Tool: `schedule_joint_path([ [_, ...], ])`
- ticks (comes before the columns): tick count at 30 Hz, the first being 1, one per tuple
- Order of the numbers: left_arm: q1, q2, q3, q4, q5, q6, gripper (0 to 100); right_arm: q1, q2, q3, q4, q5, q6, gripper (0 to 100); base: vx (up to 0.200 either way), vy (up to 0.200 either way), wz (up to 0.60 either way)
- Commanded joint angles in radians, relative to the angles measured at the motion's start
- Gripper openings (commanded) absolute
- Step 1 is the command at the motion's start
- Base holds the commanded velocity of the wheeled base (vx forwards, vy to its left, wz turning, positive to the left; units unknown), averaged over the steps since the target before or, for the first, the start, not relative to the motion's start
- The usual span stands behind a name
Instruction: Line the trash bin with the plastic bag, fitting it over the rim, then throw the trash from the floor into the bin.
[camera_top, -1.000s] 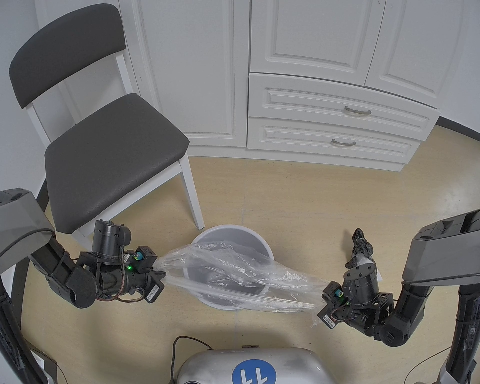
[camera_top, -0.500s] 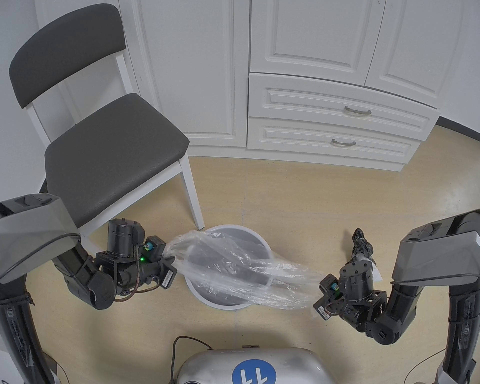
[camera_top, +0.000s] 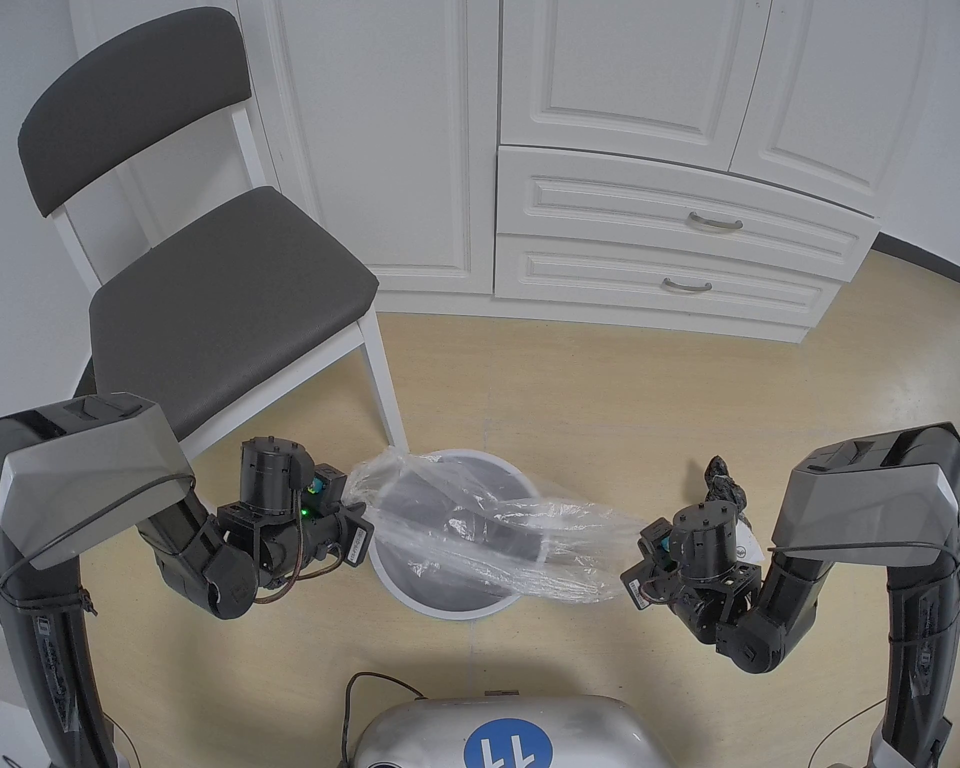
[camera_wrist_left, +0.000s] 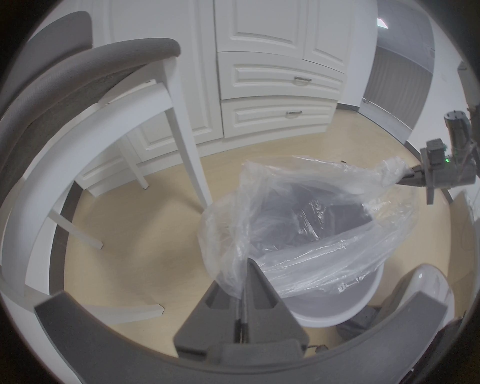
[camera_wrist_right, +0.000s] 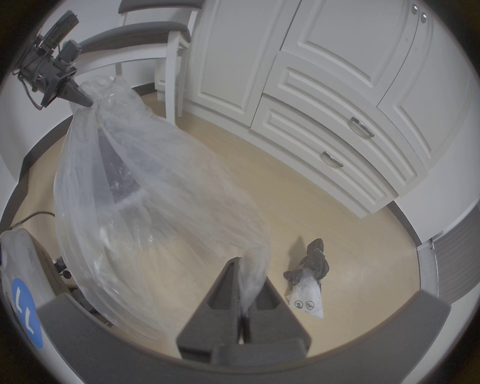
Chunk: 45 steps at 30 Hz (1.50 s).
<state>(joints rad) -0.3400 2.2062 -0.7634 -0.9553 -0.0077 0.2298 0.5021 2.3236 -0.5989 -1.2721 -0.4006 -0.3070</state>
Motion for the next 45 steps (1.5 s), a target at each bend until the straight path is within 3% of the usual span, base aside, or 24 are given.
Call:
schedule_joint_path([
  [1,-0.004,0.013,0.029,-0.002,-0.032,0.031,0,0.015,0.048,0.002,-0.006,0.003,-0.001,0,0.0,0.0,0.0],
  [13,0.006,0.052,0.052,-0.002,-0.052,0.082,0,0.035,0.08,0.022,-0.007,0.003,-0.003,0,0.0,0.0,0.0],
  [19,0.009,-0.002,0.107,0.023,-0.061,0.129,0,0.036,0.022,0.139,-0.003,0.008,-0.109,0,0.0,0.0,0.0],
  [27,0.027,-0.011,0.15,0.09,-0.109,0.247,0,0.069,0.025,0.197,0.0,0.008,-0.141,0,0.0,0.0,0.0],
  [36,0.041,-0.046,0.154,0.176,-0.127,0.283,0,0.095,0.046,0.226,0.002,0.036,-0.165,0,0.0,0.0,0.0],
  [45,0.032,0.043,0.107,0.164,-0.118,0.279,0,0.119,0.132,0.177,-0.01,0.026,-0.159,0,0.0,0.0,0.0],
])
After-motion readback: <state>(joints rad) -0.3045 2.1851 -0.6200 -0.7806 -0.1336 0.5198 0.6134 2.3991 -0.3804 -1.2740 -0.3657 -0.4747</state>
